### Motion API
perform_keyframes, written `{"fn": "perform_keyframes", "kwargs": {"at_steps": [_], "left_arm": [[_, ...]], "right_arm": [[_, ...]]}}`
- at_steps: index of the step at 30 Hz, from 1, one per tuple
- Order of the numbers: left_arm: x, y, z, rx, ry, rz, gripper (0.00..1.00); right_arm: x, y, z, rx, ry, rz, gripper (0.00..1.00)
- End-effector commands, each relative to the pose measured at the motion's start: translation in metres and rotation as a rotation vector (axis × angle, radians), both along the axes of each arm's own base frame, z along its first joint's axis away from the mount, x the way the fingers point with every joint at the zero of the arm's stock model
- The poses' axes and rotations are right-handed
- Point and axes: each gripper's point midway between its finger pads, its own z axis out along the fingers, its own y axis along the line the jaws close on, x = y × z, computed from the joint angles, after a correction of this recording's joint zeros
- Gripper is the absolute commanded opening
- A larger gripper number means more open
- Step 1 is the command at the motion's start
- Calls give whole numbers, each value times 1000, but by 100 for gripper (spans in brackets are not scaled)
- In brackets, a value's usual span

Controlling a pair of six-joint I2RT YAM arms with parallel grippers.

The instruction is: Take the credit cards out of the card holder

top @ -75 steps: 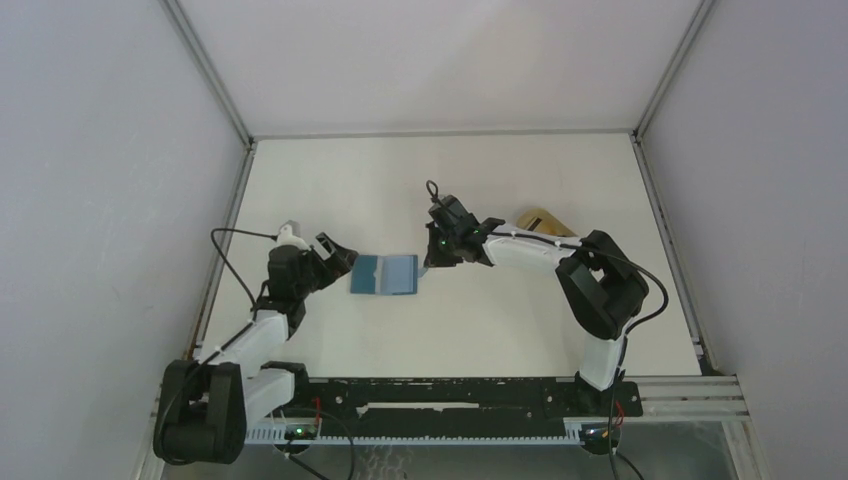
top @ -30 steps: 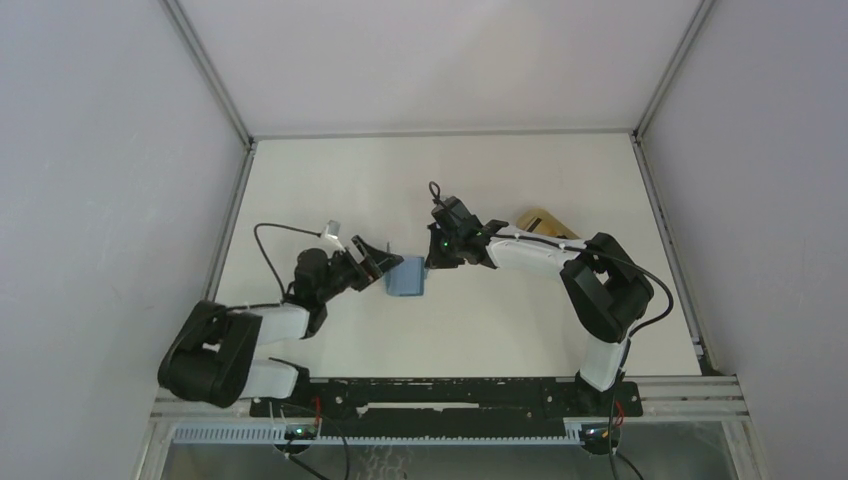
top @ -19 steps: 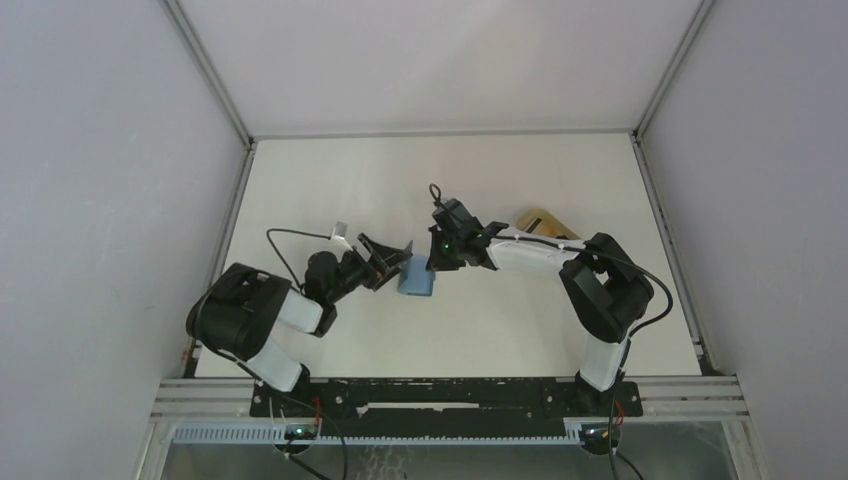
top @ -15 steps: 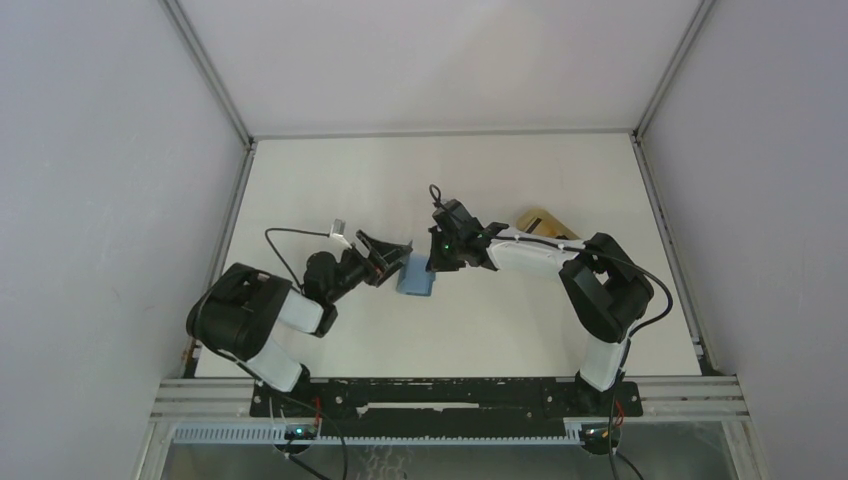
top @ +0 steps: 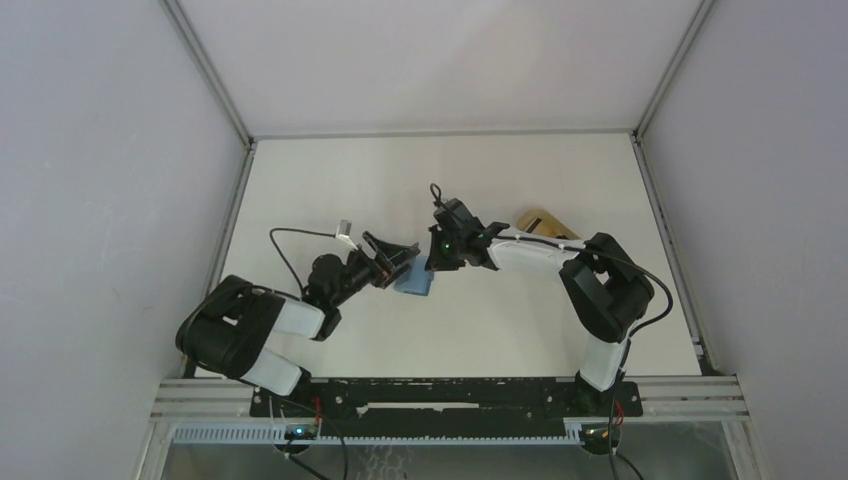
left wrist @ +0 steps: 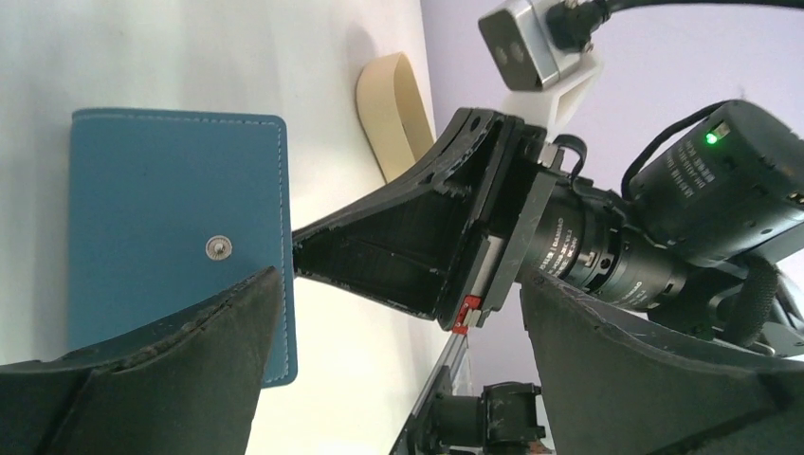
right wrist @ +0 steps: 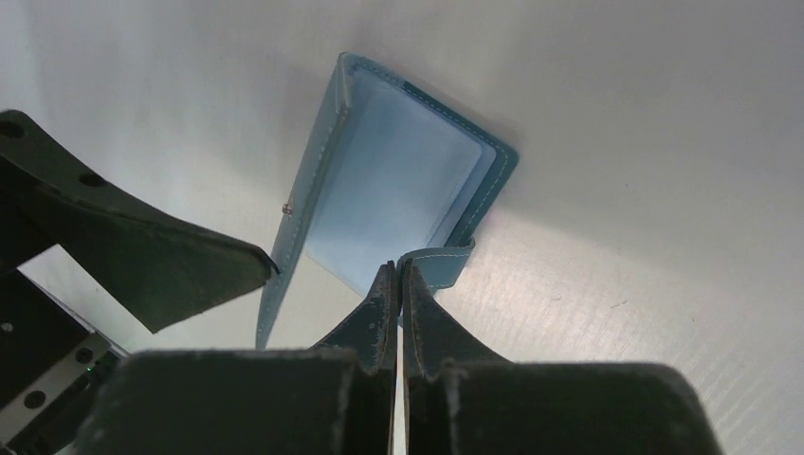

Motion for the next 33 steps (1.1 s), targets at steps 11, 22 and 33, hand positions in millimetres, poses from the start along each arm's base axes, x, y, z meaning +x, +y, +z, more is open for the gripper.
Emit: {"fn": "perform_keyframes", "kwargs": {"at_steps": [11,22,33], "left_arm": [[-15,-12,-37,82,85,10,100],[-18,-2,-64,62,166,68,100],[-16,3,-69,46,189,111,100]], "right_arm": [[6,-19,23,42,-63,-57,0],[11,-10,24,80,-73,-38,0],[17,16,21,131,-47,25,0]]}}
